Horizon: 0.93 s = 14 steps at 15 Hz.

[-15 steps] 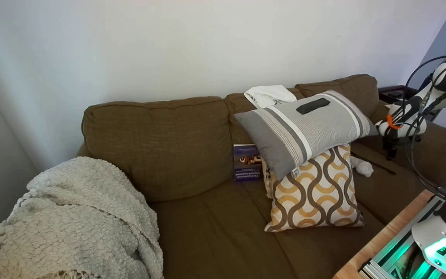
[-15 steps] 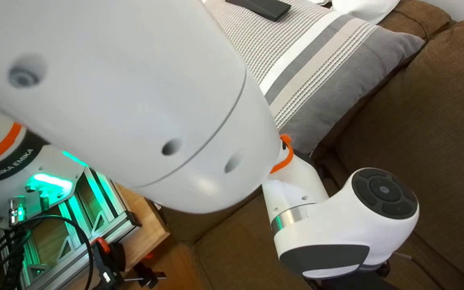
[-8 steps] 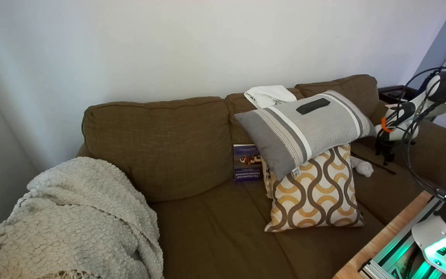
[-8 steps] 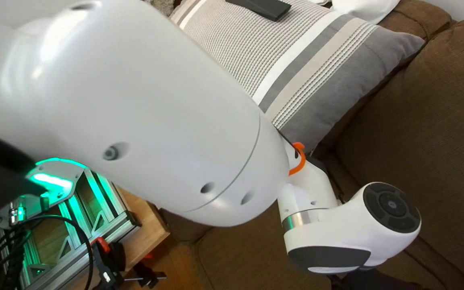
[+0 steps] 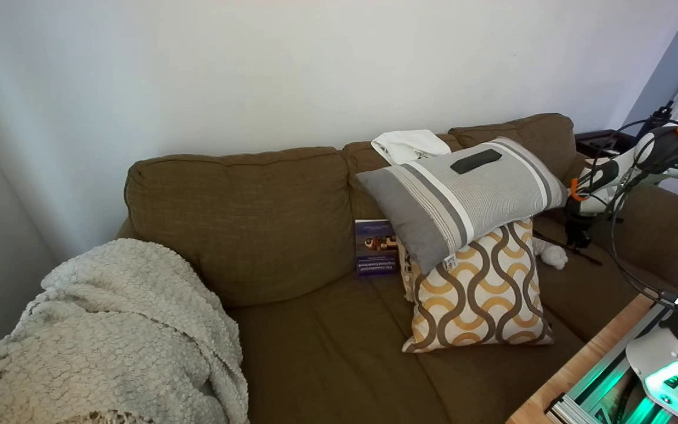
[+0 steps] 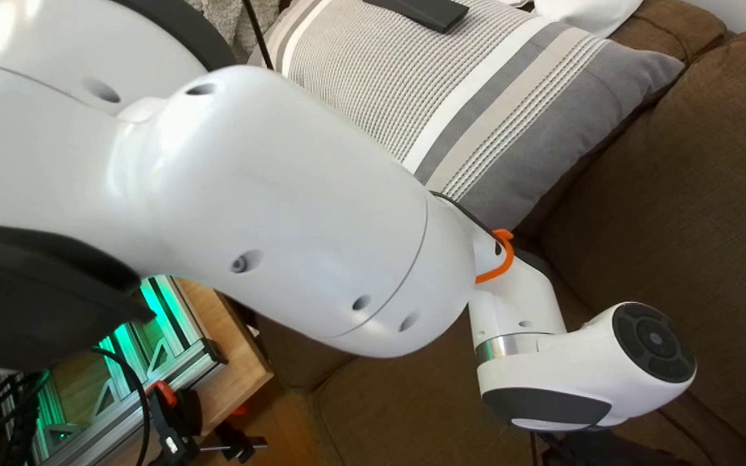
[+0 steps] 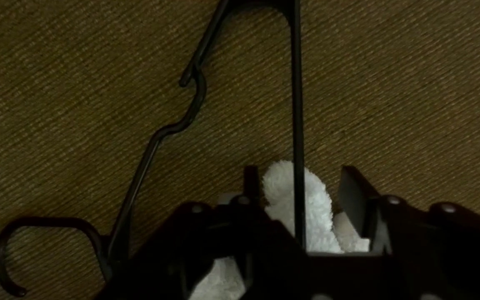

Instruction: Put the clothing hanger on the pillow

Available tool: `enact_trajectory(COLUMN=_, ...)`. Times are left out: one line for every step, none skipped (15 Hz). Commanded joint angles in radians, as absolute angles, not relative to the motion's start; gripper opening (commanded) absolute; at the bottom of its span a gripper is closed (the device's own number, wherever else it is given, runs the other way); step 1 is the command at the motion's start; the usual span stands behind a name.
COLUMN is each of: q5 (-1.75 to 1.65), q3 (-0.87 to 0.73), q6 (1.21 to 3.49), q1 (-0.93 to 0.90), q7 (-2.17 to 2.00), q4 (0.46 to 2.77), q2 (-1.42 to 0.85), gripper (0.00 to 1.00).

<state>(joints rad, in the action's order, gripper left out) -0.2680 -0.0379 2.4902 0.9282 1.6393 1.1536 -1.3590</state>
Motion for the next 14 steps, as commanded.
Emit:
enact_trajectory(q5=-0.215, q3=-0.044, q6=2.427, q1=0.92, q7=1.682, q4=1.027, q2=-1.437, gripper=0.23)
enact_trajectory(q5=-0.211, q3=-0.046, q6=2.414, q1=0.917, q7=1.684, q4=1.007, q2=-1.448, gripper=0.14)
enact_trajectory(q5=-0.206, q3=-0.048, q6=2.401, q1=0.913, q7=1.684, q4=0.988, q2=-1.46, gripper=0.08)
enact_trajectory(q5=-0.204, q3=-0.052, q6=2.375, q1=0.907, q7=1.682, q4=0.963, q2=-1.474, gripper=0.05)
enact_trajectory(q5=-0.202, q3=-0.057, q6=2.349, q1=0.901, q7=1.678, q4=0.942, q2=-1.485, gripper=0.03)
enact_trajectory(q5=-0.2, q3=-0.058, q6=2.325, q1=0.898, q7=1.68, q4=0.924, q2=-1.496, gripper=0.0)
enact_trajectory(q5=-0.2, q3=-0.063, q6=2.306, q1=0.894, q7=1.679, q4=0.907, q2=-1.506, gripper=0.02)
enact_trajectory(q5=-0.2, q3=-0.07, q6=2.287, q1=0.888, q7=1.673, q4=0.889, q2=-1.516, gripper=0.05)
enact_trajectory(q5=-0.199, q3=-0.075, q6=2.272, q1=0.885, q7=1.671, q4=0.873, q2=-1.524, gripper=0.23)
enact_trajectory(q5=-0.198, q3=-0.081, q6=2.255, q1=0.882, q7=1.664, q4=0.858, q2=-1.529, gripper=0.02)
enact_trajectory(q5=-0.199, q3=-0.087, q6=2.257, q1=0.878, q7=1.659, q4=0.841, q2=-1.536, gripper=0.04)
enact_trajectory(q5=-0.202, q3=-0.086, q6=2.301, q1=0.88, q7=1.655, q4=0.911, q2=-1.486, gripper=0.02)
enact_trajectory(q5=-0.201, q3=-0.086, q6=2.325, q1=0.884, q7=1.656, q4=0.904, q2=-1.488, gripper=0.0)
enact_trajectory(q5=-0.199, q3=-0.084, q6=2.364, q1=0.889, q7=1.661, q4=0.901, q2=-1.486, gripper=0.02)
